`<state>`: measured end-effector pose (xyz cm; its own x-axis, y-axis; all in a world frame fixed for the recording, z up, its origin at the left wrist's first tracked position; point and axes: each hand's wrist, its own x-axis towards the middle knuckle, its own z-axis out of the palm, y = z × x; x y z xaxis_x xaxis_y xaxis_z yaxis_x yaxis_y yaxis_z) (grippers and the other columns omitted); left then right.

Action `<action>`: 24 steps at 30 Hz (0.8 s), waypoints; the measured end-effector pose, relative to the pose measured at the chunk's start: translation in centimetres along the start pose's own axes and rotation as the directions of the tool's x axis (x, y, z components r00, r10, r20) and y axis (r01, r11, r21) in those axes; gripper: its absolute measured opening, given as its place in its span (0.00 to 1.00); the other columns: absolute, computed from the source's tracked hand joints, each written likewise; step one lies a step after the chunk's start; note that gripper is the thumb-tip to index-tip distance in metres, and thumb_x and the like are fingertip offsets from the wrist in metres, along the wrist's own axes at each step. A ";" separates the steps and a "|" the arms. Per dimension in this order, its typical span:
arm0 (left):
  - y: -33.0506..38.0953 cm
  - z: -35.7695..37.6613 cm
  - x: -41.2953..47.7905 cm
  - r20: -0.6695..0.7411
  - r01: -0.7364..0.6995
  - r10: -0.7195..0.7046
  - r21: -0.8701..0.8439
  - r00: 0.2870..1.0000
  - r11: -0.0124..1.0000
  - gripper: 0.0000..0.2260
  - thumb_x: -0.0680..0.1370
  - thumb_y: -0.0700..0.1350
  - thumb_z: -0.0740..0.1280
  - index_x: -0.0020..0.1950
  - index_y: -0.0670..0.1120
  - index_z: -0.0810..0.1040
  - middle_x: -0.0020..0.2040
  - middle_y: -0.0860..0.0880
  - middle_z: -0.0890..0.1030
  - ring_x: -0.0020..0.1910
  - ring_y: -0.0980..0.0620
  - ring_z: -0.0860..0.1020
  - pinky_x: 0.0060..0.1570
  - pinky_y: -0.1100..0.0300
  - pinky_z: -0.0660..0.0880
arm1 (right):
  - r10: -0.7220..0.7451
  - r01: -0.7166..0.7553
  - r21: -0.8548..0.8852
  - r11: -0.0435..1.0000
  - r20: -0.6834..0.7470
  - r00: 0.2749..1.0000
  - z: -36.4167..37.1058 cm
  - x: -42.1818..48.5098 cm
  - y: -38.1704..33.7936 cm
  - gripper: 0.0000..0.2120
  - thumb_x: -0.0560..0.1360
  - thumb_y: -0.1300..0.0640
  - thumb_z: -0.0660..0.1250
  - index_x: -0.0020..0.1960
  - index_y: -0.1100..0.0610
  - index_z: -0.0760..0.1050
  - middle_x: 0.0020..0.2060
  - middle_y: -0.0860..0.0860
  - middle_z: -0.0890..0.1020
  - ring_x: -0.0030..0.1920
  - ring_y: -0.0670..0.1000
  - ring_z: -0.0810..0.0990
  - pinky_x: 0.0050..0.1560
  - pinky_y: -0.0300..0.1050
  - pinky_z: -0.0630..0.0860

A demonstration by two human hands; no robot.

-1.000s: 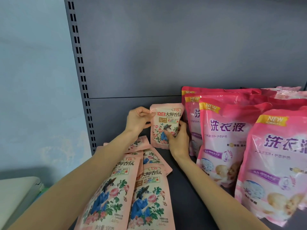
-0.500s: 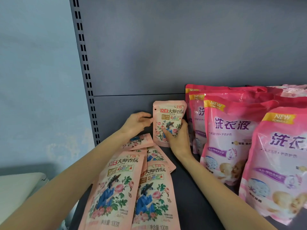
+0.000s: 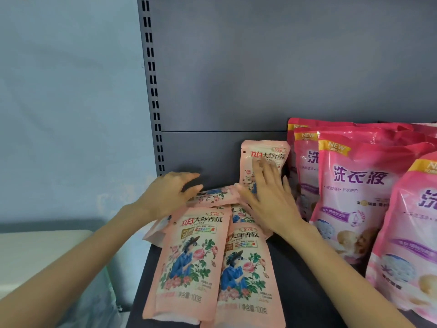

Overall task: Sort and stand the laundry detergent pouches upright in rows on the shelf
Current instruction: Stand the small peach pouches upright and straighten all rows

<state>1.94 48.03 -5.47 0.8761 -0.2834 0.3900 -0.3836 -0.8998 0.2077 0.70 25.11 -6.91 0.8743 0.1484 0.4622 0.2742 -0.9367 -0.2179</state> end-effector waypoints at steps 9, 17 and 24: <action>-3.3 -2.1 -2.5 0.207 -0.103 0.072 0.146 0.976 0.984 0.29 0.77 0.66 0.47 0.70 0.52 0.68 0.69 0.55 0.70 0.67 0.53 0.69 0.65 0.60 0.63 | -0.197 0.224 -0.153 0.962 0.174 0.965 -0.5 1.0 -0.6 0.30 0.79 0.40 0.47 0.77 0.50 0.45 0.77 0.49 0.45 0.76 0.49 0.42 0.75 0.51 0.45; -3.9 -1.6 -1.9 0.320 -0.089 0.063 0.067 0.945 0.994 0.16 0.80 0.52 0.59 0.68 0.55 0.71 0.63 0.54 0.76 0.59 0.50 0.74 0.58 0.54 0.71 | -0.365 0.378 0.028 0.925 0.335 0.869 1.2 2.5 -2.2 0.26 0.78 0.47 0.59 0.74 0.46 0.58 0.74 0.47 0.60 0.74 0.47 0.56 0.71 0.46 0.56; -4.5 0.3 -2.5 0.313 0.211 -0.176 -0.081 0.933 0.974 0.24 0.79 0.58 0.54 0.67 0.44 0.71 0.61 0.45 0.78 0.57 0.44 0.77 0.56 0.53 0.72 | -0.410 0.412 0.036 0.910 0.209 0.888 2.2 2.2 -2.2 0.21 0.77 0.52 0.63 0.70 0.48 0.68 0.67 0.47 0.73 0.67 0.49 0.71 0.62 0.49 0.71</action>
<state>1.56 52.68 -7.60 0.9766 -0.2099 0.0465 -0.2125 -0.9096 0.3569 2.93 28.20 -7.32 0.7474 0.5824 0.3198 0.6244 -0.7802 -0.0385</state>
